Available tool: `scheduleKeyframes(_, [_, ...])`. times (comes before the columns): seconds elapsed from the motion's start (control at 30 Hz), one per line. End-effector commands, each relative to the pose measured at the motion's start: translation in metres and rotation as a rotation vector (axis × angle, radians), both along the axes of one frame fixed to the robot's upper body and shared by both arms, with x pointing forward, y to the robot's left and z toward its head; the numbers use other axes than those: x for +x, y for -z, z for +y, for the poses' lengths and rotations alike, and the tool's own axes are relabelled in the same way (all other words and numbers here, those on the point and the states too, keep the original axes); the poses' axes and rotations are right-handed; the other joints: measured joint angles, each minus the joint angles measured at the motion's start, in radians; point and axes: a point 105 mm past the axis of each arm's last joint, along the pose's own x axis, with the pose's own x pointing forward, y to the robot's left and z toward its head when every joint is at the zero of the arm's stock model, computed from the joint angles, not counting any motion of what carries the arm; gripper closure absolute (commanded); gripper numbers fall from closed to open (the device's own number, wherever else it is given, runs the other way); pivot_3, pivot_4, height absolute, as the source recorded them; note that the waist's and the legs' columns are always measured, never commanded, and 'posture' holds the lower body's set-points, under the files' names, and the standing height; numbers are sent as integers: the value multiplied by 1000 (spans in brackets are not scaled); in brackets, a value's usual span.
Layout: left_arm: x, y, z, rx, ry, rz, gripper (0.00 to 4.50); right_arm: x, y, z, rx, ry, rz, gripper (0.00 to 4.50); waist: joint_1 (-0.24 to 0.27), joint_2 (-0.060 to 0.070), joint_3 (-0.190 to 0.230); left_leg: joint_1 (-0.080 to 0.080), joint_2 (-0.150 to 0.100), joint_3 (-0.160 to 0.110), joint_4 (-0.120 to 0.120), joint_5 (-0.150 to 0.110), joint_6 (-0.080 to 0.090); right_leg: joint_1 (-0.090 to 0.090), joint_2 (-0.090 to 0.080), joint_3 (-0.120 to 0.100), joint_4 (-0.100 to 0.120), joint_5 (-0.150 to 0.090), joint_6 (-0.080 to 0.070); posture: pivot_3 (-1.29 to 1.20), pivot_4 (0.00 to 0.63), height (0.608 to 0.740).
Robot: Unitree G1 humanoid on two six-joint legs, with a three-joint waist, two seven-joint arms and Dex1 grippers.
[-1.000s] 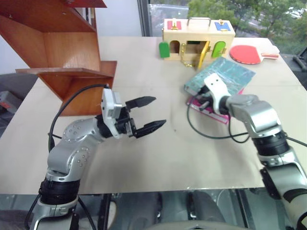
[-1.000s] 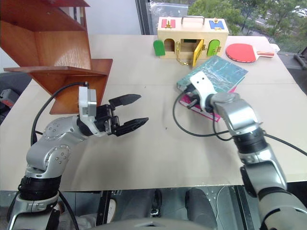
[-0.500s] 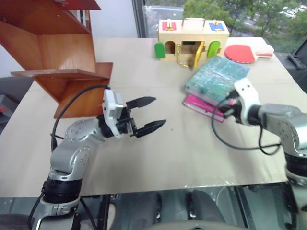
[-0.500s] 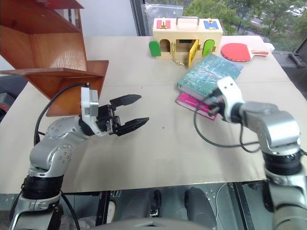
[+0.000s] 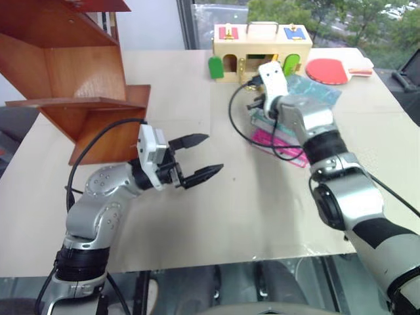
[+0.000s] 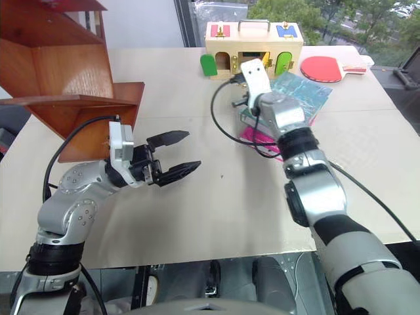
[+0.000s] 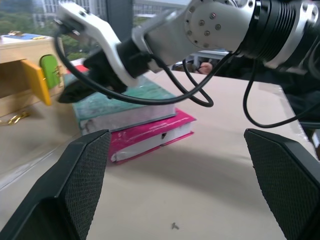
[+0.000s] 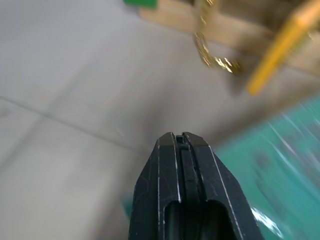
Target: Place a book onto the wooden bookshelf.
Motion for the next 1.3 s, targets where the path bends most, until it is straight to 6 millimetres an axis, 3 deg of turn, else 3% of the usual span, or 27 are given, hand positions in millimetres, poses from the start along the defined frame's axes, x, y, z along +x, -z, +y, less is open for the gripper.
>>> scheduleKeyframes(0.03, [-8, -13, 2, 7, -17, -64, 0, 6, -1, 5, -31, 13, -51, 4423, 3, 0, 0, 0, 0, 0, 0, 0, 0, 0, 0, 0, 0, 0, 0, 0, 150, 740])
scheduleKeyframes(0.1, [-9, -14, 3, 9, -27, -66, 0, 7, 12, 4, -86, 30, -30, 4423, 3, 0, 0, 0, 0, 0, 0, 0, 0, 1, 0, -1, 0, 0, 0, 0, 150, 740])
scheduleKeyframes(0.23, [-10, -14, 6, 11, -42, -67, 0, 8, 35, -19, -202, 113, 44, 4423, 4, 1, 0, 0, 0, 0, 1, 0, 0, 1, -1, -1, -1, 0, 0, 0, 150, 740])
scheduleKeyframes(0.5, [-7, -14, 2, 0, -28, -64, 0, 3, 39, -52, -236, 182, 149, 4423, 5, 1, 0, 2, 0, -1, 2, 1, -1, 2, -4, -1, 0, 0, 0, 0, 150, 740])
scheduleKeyframes(0.7, [-3, -15, 0, -3, -2, -62, 0, -31, 45, -90, -224, 264, 191, 4423, 14, 0, 0, 0, 0, -5, 3, 0, -1, 3, -6, 0, 0, 0, 0, 0, 150, 740])
scheduleKeyframes(0.83, [-1, -14, -3, 0, 28, -59, 0, -67, 19, -72, -69, 115, 131, 4423, 20, 0, 0, -1, -1, -6, 3, 0, -1, 4, -6, -1, 0, 0, 0, 0, 150, 740])
scheduleKeyframes(0.9, [1, -15, -5, 0, 41, -59, 0, -83, -9, -59, 67, 24, 80, 4423, 14, 1, 0, 0, 0, -5, 3, 0, -1, 3, -5, 0, 0, 0, 0, 0, 150, 740])
scheduleKeyframes(0.97, [2, -15, -5, 1, 49, -58, 0, -91, -33, -61, 162, 10, 28, 4423, 7, 2, 1, 0, 0, -5, 3, 0, -1, 2, -4, 0, 2, 0, 0, 0, 150, 740])
scheduleKeyframes(1.1, [4, -15, -6, 0, 58, -57, 0, -85, -60, -91, 203, 127, -66, 4423, 13, 2, 1, 2, 0, -5, 4, 0, 0, 2, -3, -3, 3, 0, 0, 0, 150, 740])
scheduleKeyframes(1.23, [4, -15, -7, -1, 64, -58, 0, -64, -59, -168, 139, 464, -112, 4423, 25, 2, 1, 1, -2, -5, 4, 0, -1, 4, -4, -5, 2, 0, 0, 0, 150, 740])
scheduleKeyframes(1.3, [4, -15, -7, -2, 64, -57, 0, -57, -54, -188, 98, 515, -118, 4423, 30, 2, 1, 1, -2, -5, 4, 0, 0, 4, -4, -4, 1, 0, 0, 0, 150, 740])
